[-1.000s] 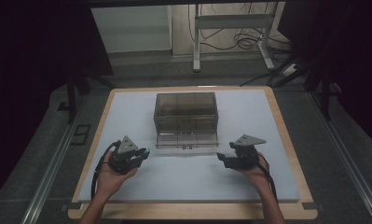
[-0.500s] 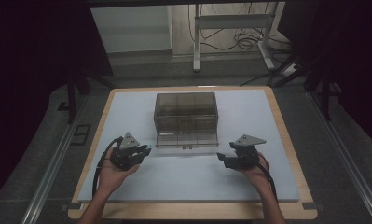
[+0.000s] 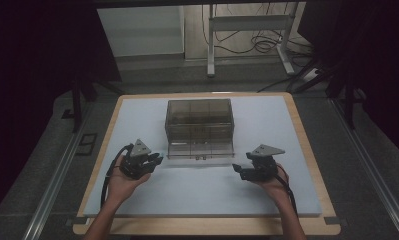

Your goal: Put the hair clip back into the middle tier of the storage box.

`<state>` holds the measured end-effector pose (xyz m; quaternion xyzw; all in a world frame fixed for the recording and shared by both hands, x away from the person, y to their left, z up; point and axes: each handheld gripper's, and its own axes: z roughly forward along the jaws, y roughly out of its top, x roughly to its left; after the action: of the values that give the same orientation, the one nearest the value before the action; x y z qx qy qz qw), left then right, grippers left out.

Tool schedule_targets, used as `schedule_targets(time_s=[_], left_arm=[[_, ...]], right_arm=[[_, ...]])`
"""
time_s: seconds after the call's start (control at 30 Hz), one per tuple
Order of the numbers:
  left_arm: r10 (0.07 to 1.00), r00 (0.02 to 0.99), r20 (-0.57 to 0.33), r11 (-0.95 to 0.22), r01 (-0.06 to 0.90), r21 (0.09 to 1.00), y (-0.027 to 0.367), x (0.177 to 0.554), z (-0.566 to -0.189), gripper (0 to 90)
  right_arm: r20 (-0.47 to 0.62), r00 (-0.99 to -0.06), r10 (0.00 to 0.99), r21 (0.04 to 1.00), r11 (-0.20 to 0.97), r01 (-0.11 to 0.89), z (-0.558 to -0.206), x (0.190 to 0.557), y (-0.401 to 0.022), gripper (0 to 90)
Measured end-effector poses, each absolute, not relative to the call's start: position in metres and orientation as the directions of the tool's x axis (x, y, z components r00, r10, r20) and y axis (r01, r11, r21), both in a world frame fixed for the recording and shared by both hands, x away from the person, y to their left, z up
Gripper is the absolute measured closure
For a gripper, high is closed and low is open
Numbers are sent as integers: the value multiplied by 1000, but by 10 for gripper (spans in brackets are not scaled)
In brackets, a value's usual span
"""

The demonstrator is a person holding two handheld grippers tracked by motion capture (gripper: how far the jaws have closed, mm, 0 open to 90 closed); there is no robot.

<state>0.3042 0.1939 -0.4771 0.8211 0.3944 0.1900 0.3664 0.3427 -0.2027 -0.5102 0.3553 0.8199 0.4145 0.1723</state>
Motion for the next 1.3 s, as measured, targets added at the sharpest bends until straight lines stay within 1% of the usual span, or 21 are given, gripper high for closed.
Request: schedule_targets(time_s=[0.33, 1.3], left_arm=[[781, 624, 39, -438, 502, 745, 186, 313, -476, 774], [767, 640, 40, -455, 499, 738, 170, 335, -474, 774]], right_arm=[[13, -688, 725, 801, 405, 441, -510, 343, -203, 280], [10, -687, 727, 798, 408, 443, -510, 343, -204, 280]])
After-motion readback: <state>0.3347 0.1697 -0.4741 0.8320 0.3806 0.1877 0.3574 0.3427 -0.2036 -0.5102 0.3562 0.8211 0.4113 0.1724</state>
